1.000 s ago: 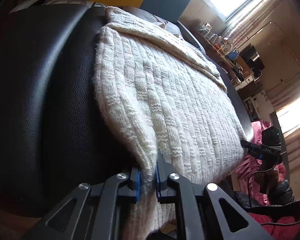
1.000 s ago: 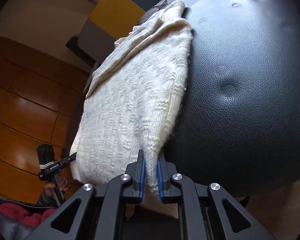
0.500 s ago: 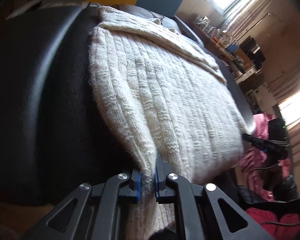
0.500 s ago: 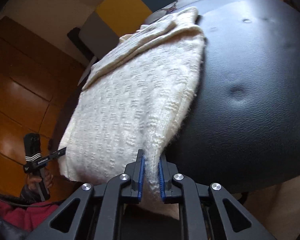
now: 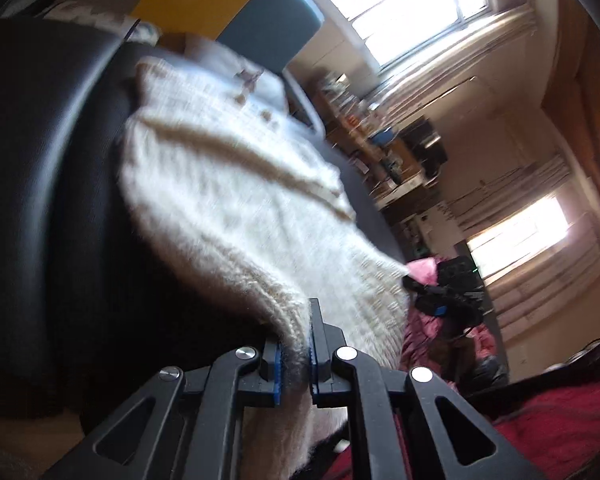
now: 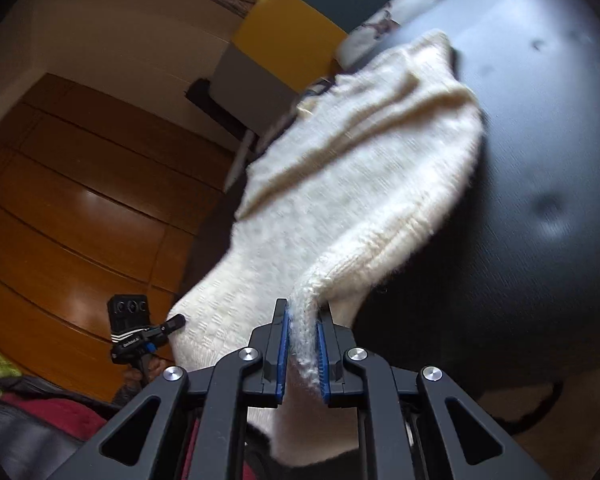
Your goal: Fold clothes
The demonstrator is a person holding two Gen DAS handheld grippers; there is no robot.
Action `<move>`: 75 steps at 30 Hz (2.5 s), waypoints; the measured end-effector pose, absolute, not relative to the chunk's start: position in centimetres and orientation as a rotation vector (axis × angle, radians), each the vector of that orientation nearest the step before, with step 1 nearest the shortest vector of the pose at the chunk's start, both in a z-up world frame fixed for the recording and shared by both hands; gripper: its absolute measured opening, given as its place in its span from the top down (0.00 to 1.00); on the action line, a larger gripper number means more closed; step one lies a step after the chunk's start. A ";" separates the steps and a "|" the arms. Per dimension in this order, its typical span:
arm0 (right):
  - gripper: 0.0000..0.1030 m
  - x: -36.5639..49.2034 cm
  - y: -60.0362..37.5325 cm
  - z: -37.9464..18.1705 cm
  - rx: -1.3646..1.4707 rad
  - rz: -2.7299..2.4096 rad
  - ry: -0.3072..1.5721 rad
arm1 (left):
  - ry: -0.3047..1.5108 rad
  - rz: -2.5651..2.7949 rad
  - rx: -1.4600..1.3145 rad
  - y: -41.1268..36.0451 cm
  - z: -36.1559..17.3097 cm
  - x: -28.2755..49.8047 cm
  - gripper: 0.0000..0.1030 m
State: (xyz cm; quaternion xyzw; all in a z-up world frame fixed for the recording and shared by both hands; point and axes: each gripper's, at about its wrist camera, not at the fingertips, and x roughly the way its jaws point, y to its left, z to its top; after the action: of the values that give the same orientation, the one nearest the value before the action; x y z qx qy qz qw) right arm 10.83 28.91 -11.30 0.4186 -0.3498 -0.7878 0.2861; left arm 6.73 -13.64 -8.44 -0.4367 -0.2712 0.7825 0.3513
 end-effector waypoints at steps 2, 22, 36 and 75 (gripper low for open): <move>0.88 8.7 29.0 -9.9 1.080 -2.111 -0.930 | -0.731 2.022 -1.062 -13.8 -7.2 4.3 0.92; 0.91 -7.9 31.9 -16.5 1.333 -2.177 -1.070 | -0.988 2.095 -1.388 -14.9 -17.6 -15.0 0.93; 0.22 -6.5 34.2 -16.1 1.155 -2.055 -1.611 | -1.522 1.793 -1.276 -17.8 -16.3 -10.8 0.88; 0.00 -5.4 31.6 -8.7 1.252 -2.460 -0.882 | -1.028 2.193 -1.499 -21.8 -14.2 -8.3 0.81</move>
State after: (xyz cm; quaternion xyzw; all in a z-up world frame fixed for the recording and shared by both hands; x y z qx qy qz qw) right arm -5.36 31.61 -8.67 0.4289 -0.3019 -0.8427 0.1215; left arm -8.33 -21.76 -14.16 -0.5206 -0.3570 0.7617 0.1464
